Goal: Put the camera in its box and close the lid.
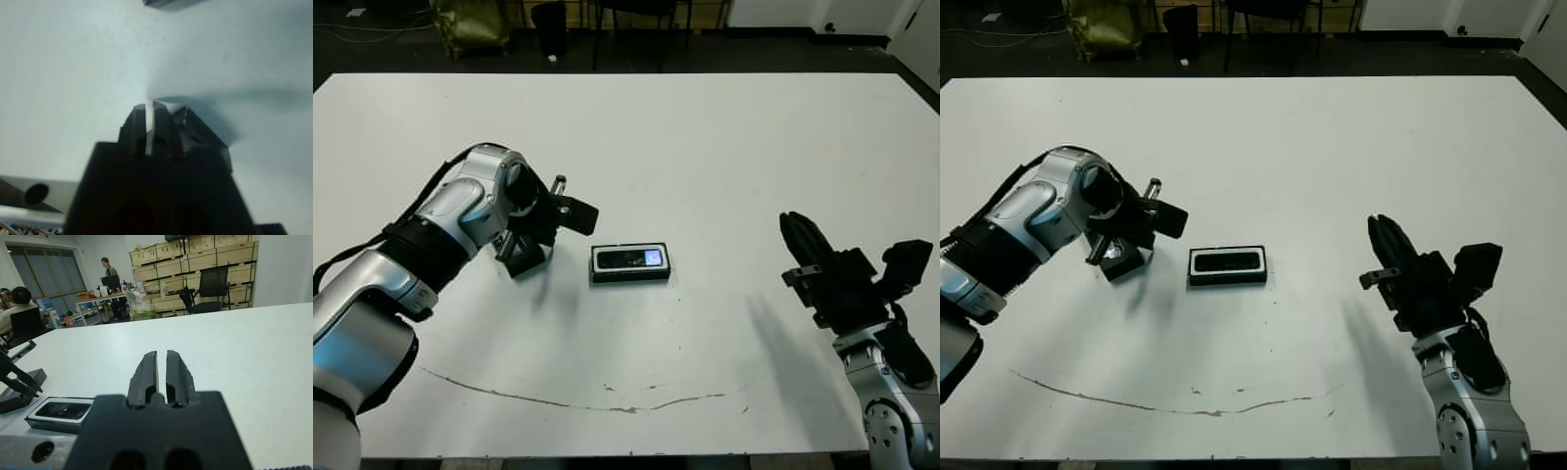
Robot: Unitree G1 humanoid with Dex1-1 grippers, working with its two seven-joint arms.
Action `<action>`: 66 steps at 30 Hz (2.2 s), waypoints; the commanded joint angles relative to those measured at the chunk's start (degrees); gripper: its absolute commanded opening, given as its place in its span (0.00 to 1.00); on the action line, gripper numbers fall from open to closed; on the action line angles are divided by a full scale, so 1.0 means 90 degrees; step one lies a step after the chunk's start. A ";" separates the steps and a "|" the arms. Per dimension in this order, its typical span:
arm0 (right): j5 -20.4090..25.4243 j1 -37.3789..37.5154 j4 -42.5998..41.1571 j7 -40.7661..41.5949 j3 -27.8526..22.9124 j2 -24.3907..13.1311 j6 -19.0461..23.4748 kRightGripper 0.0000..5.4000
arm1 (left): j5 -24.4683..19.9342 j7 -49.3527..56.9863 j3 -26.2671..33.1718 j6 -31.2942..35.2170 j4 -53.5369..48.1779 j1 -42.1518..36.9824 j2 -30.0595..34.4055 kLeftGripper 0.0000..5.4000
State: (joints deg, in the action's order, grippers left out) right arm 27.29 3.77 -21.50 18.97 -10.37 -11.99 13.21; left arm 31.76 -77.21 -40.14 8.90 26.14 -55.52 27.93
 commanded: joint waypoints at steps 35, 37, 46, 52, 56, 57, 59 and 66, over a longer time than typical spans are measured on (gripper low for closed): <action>0.0210 0.0214 -0.0499 -0.0405 -0.0085 -0.0147 0.0672 0.00 | 0.0192 -0.1059 0.0112 -0.0161 -0.1591 0.0843 0.1099 0.00; 0.0198 0.0218 -0.0458 -0.0349 -0.0081 -0.0146 0.0590 0.00 | 0.0192 -0.1080 0.0100 -0.0205 -0.1616 0.0843 0.1129 0.00; 0.0138 0.0205 -0.0322 -0.0259 -0.0057 -0.0144 0.0476 0.00 | -0.0297 -0.1326 0.0278 -0.0450 -0.2212 0.1022 0.1248 0.00; 0.0071 0.0218 -0.0316 -0.0230 -0.0073 -0.0140 0.0467 0.00 | -0.0353 -0.1676 0.0246 -0.0256 -0.2570 0.1115 0.1403 0.00; 0.0069 0.0242 -0.0415 -0.0306 -0.0091 -0.0157 0.0572 0.00 | -0.0139 -0.1618 0.0240 -0.0311 -0.2651 0.1212 0.1599 0.00; 0.0056 0.0246 -0.0425 -0.0319 -0.0093 -0.0167 0.0586 0.00 | -0.0161 -0.1651 0.0253 -0.0311 -0.2612 0.1227 0.1634 0.00; 0.0057 0.0237 -0.0417 -0.0334 -0.0094 -0.0171 0.0600 0.00 | -0.0171 -0.1664 0.0275 -0.0361 -0.2574 0.1274 0.1728 0.00; 0.0040 0.0190 -0.0233 -0.0167 -0.0078 -0.0154 0.0417 0.00 | -0.0438 -0.1555 0.0552 -0.0333 -0.2838 0.1375 0.1786 0.00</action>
State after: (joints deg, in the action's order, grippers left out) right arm 28.27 5.06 -23.76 17.95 -11.02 -13.00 16.68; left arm 28.83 -91.23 -35.69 6.15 1.29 -44.06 43.88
